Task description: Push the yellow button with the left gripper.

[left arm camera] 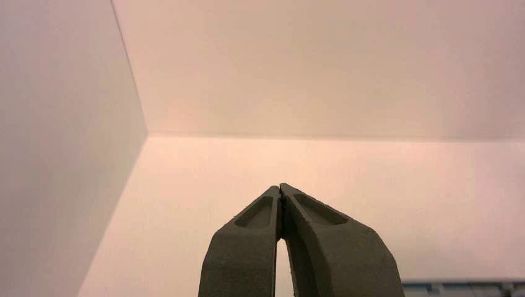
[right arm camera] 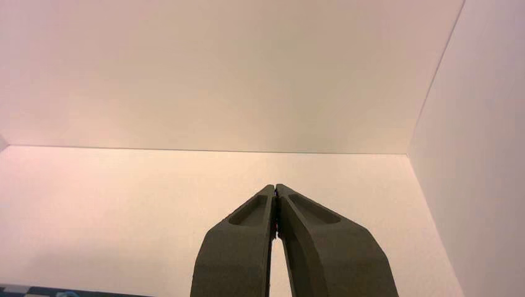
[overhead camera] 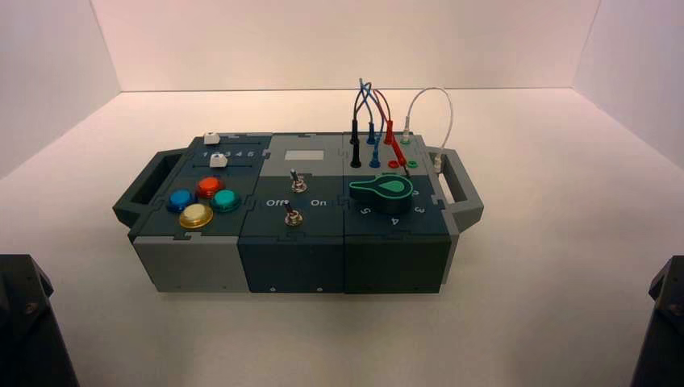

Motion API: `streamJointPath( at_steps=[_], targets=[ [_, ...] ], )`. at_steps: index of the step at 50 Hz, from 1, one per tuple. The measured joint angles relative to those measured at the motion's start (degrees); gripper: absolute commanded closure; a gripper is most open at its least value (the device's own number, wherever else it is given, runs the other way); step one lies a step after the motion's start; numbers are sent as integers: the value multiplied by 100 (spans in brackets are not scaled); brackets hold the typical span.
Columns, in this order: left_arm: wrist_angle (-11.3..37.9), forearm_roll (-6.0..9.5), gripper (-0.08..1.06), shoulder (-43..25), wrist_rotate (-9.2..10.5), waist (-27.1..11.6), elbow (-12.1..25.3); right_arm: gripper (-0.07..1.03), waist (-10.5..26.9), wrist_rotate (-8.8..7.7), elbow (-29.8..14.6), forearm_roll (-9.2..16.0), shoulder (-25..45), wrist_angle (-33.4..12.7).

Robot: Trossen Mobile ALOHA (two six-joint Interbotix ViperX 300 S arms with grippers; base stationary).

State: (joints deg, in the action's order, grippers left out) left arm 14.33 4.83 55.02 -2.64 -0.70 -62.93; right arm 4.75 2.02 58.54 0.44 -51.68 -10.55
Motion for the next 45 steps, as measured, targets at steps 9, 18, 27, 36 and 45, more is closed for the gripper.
streamJointPath(
  at_steps=[9,18,27,36,45],
  targets=[
    [1310,9,100,-519,-9,-545,396,99,9,9,0,9,255,-114],
    [2399,44,100,-589,0,-1441,492,99,9,9,-105,26,589,-281],
    [2979,62,100,-536,-26,-2074,483,99,18,9,-185,35,809,-325],
    [3331,62,100,-686,-105,-2487,369,99,18,9,-246,35,1116,-457],
    [3366,62,101,-1063,-176,-2839,352,99,9,18,-352,44,1336,-483]
  ],
)
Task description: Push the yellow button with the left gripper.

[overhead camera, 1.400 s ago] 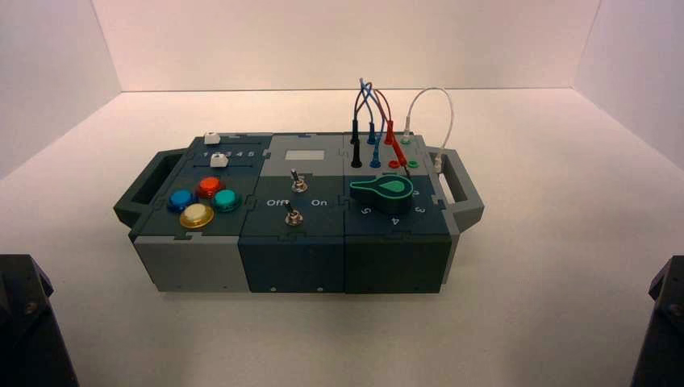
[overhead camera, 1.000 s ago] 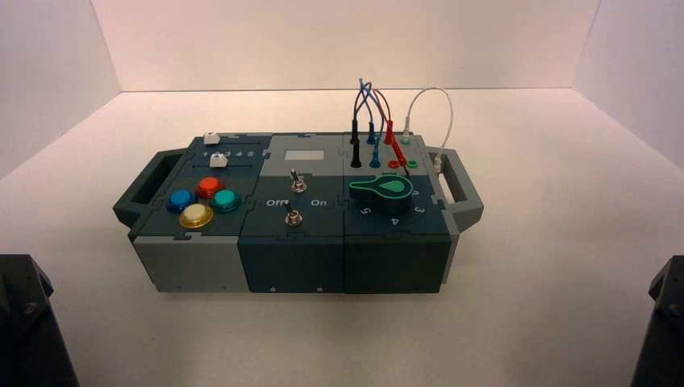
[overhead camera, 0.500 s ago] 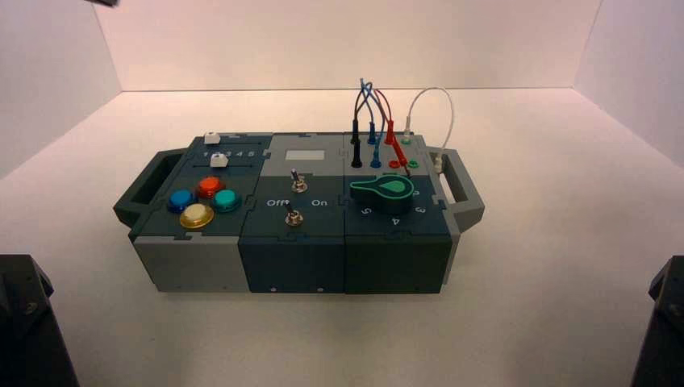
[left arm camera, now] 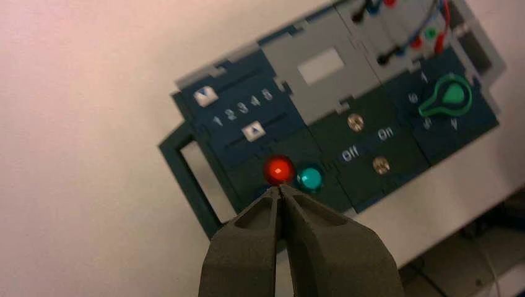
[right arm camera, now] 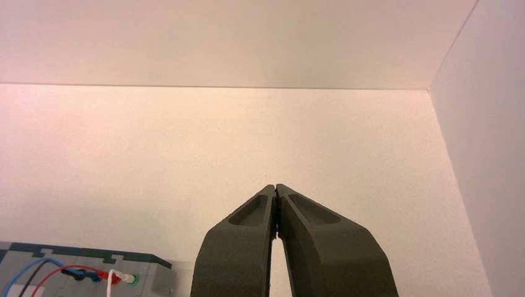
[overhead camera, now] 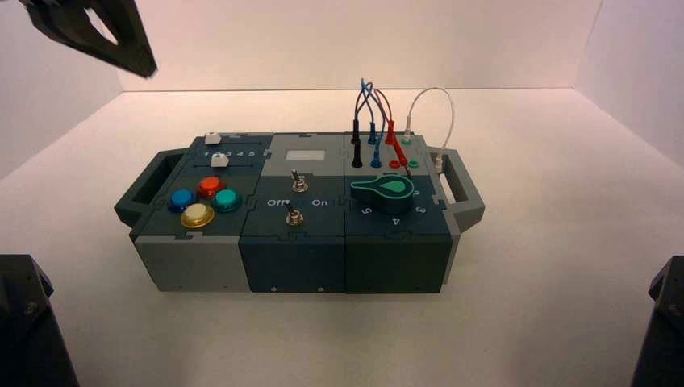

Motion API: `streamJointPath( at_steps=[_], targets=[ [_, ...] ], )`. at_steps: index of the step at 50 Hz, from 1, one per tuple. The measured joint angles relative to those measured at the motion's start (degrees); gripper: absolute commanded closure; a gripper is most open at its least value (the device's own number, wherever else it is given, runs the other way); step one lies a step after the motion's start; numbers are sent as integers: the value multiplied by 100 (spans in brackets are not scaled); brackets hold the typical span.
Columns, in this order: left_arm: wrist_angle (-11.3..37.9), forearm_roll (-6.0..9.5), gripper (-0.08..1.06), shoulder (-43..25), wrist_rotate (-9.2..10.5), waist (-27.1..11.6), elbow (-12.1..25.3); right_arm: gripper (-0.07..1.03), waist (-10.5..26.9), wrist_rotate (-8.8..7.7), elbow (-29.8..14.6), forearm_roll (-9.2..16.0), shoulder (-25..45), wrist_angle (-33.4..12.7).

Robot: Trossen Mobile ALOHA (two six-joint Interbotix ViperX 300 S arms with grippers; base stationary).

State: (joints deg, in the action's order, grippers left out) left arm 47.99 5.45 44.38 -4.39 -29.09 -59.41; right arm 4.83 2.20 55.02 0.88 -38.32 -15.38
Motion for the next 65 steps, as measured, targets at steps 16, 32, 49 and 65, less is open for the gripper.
streamJointPath(
  at_steps=[16,32,49,65],
  targets=[
    [18,0,101,-1424,-114,-624,114,99,9,-9,-44,-9,158,-79],
    [264,0,101,-2399,-123,-905,290,99,9,0,-44,0,149,-105],
    [369,9,101,-2909,-123,-940,396,99,9,0,-79,-9,158,-132],
    [404,9,101,-3182,-114,-940,466,99,9,0,-79,0,123,-132]
  ],
)
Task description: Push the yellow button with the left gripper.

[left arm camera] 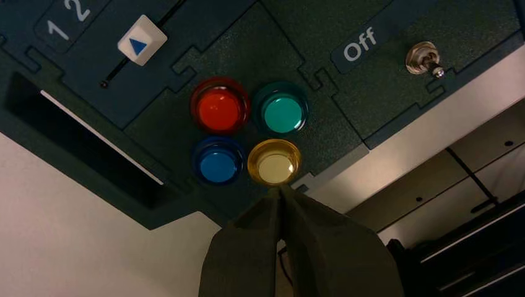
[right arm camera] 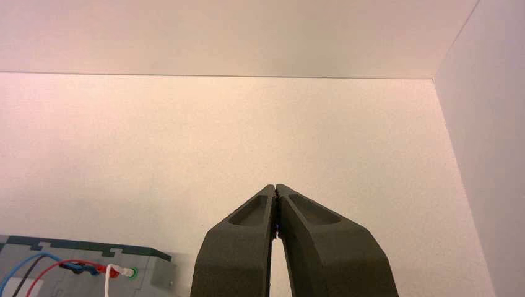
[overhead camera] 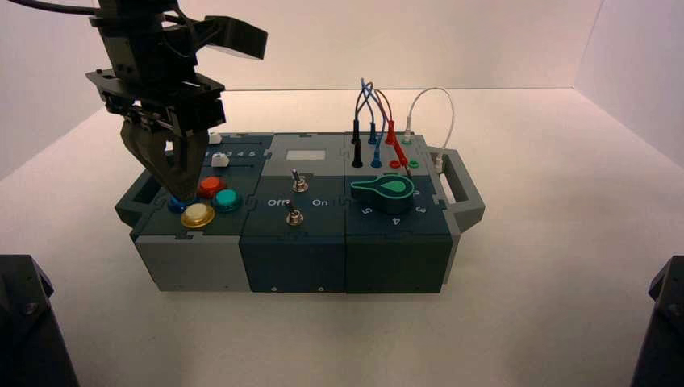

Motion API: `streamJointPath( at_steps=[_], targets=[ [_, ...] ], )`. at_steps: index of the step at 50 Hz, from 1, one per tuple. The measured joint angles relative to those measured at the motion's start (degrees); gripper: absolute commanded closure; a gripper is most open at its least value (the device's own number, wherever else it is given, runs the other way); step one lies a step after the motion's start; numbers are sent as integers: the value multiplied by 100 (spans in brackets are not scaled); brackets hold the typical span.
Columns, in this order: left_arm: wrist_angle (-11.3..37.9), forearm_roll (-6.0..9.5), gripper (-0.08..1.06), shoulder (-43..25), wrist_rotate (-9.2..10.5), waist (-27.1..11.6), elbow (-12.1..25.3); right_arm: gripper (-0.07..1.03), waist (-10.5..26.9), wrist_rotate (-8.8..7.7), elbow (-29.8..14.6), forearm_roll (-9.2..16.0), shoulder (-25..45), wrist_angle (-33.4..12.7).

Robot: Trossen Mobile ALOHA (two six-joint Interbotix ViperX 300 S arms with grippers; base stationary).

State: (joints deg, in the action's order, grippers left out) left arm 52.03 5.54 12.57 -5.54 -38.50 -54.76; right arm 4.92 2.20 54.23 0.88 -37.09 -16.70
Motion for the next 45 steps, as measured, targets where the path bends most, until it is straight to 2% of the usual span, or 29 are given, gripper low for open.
streamJointPath(
  at_steps=[22,45],
  targets=[
    [53,0,101,-606,-9,-70,123,99,0,0,0,0,-70,0],
    [105,26,101,-747,-9,-114,176,99,-9,-9,0,0,-255,0]
  ],
)
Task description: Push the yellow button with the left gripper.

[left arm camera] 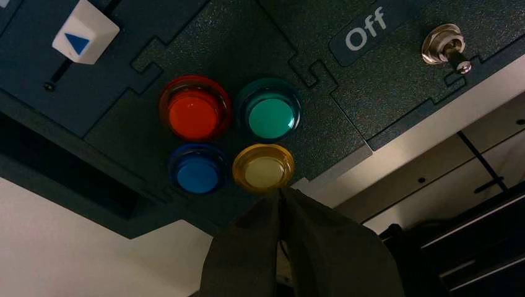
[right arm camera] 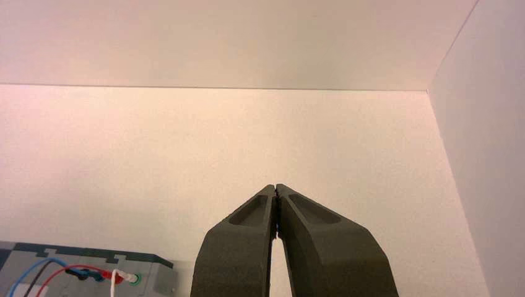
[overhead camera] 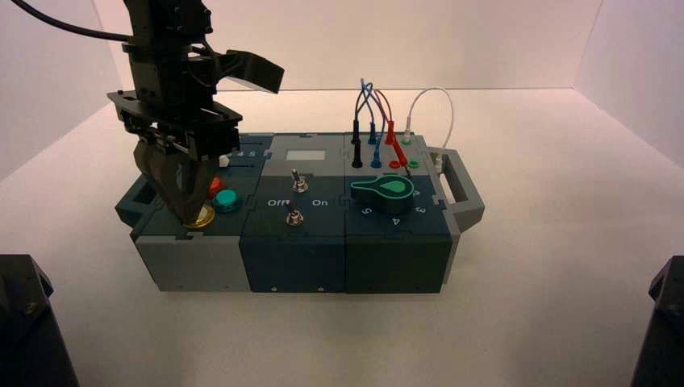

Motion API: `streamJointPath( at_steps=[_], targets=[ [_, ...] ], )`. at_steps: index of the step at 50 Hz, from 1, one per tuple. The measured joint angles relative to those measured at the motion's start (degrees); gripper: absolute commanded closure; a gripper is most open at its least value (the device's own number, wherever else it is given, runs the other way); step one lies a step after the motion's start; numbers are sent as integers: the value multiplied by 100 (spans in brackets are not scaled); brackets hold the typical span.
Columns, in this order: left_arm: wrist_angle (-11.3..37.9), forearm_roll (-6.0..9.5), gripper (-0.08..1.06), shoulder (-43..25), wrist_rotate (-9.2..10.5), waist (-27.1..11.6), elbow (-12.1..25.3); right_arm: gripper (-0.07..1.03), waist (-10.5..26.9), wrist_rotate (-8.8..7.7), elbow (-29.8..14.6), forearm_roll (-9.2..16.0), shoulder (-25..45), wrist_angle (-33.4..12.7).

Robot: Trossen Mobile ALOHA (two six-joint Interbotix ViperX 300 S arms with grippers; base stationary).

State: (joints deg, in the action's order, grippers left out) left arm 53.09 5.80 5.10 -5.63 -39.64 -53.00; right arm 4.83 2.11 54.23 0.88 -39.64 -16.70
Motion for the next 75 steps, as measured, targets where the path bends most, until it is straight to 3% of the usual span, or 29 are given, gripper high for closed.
streamJointPath(
  at_steps=[36,56,75],
  targets=[
    [-53,-62,101,439,9,-18,0,99,0,-9,0,-9,-44,0],
    [-79,-53,101,9,0,-26,35,99,0,-9,0,-9,-35,0],
    [0,-53,101,132,9,-18,44,99,0,-9,0,-9,-35,0]
  ],
)
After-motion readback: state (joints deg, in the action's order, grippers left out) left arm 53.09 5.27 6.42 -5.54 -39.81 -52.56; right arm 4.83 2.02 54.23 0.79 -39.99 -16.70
